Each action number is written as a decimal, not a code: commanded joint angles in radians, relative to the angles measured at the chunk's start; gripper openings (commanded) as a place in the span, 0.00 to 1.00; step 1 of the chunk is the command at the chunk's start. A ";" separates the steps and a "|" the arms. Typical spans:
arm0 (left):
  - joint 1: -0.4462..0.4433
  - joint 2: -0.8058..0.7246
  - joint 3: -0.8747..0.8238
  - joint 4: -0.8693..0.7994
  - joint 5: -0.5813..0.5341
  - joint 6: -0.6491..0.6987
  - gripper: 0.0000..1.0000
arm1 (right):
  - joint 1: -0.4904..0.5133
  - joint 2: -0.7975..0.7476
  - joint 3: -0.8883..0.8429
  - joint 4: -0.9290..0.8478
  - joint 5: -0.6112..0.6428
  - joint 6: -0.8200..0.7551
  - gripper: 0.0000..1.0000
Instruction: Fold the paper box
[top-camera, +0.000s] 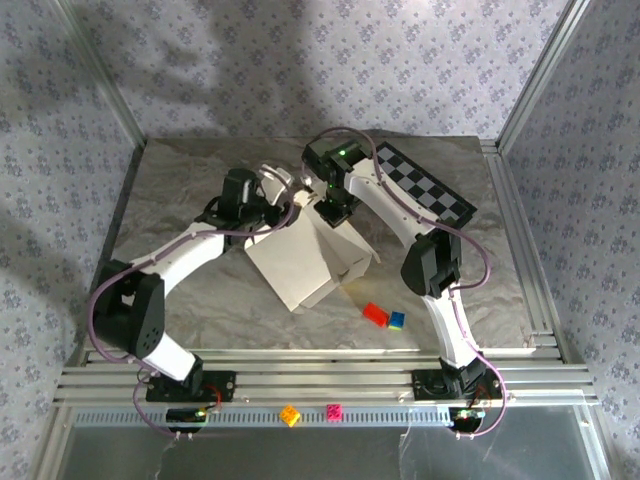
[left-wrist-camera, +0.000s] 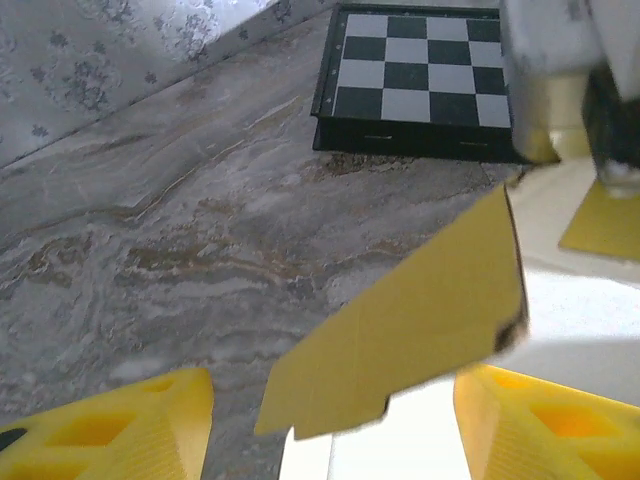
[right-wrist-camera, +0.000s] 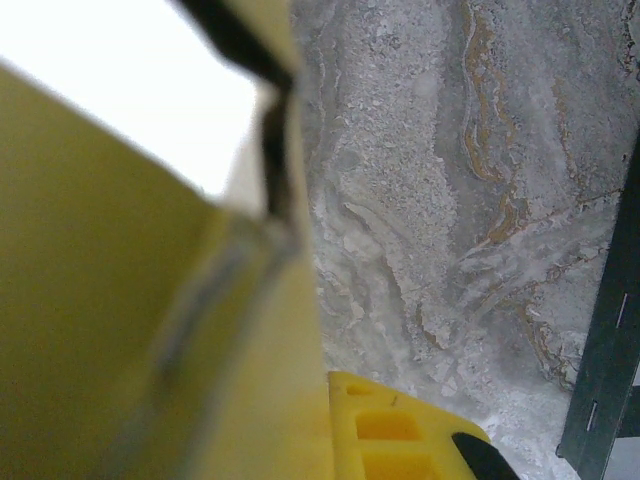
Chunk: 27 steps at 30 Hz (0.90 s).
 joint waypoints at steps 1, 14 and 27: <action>-0.002 0.022 0.057 0.035 0.030 0.049 0.64 | 0.006 0.021 -0.001 0.070 -0.021 -0.010 0.00; 0.000 0.109 0.166 -0.092 0.170 0.106 0.43 | 0.005 0.008 0.001 0.078 -0.035 -0.003 0.00; 0.034 0.019 0.022 -0.008 -0.105 -0.155 0.00 | -0.006 -0.125 0.111 0.206 -0.202 0.293 0.42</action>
